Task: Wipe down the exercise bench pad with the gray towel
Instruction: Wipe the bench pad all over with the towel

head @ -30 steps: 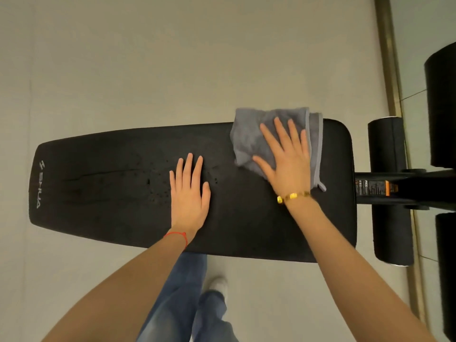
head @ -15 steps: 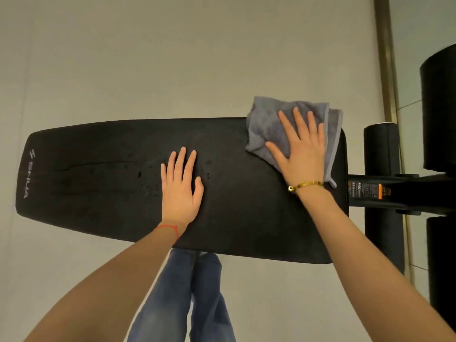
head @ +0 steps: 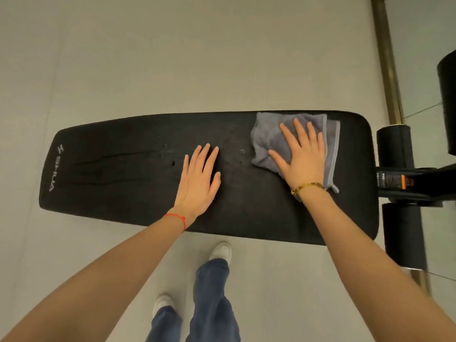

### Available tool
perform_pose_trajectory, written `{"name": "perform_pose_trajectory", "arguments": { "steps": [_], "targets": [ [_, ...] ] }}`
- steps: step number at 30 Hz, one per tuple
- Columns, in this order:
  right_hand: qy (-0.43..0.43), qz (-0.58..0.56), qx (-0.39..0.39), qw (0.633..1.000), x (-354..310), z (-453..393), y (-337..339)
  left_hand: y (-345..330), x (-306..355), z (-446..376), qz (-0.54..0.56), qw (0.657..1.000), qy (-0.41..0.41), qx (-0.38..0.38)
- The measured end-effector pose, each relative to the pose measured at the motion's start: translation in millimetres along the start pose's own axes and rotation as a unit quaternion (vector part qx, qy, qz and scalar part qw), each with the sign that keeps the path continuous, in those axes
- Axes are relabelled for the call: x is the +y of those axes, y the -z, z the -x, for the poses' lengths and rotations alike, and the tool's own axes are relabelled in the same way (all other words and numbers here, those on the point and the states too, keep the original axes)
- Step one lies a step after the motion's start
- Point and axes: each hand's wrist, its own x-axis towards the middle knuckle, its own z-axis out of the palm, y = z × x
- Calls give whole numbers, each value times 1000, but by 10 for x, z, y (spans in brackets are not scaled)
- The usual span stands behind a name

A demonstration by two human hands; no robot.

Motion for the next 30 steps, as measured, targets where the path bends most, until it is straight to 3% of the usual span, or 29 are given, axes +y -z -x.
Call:
{"name": "perform_pose_trajectory", "arguments": {
  "steps": [3,6,15,24,30],
  "targets": [
    [-10,-1,11,1000,-257,-315,-132,28,-242,91,1,1000,-1,18],
    [37,1,27,999,-437,-405,-236,10,-456,108,-9,999,-16,38],
    [152,3,54,987,-549,849,-438,-207,-777,53,-2,992,-83,97],
    [104,7,74,992,-640,-434,-349,-354,-858,-7,41,981,-107,156],
    [191,-21,81,978,-640,873,-420,-399,-892,-43,40,978,-115,167]
  ]
}}
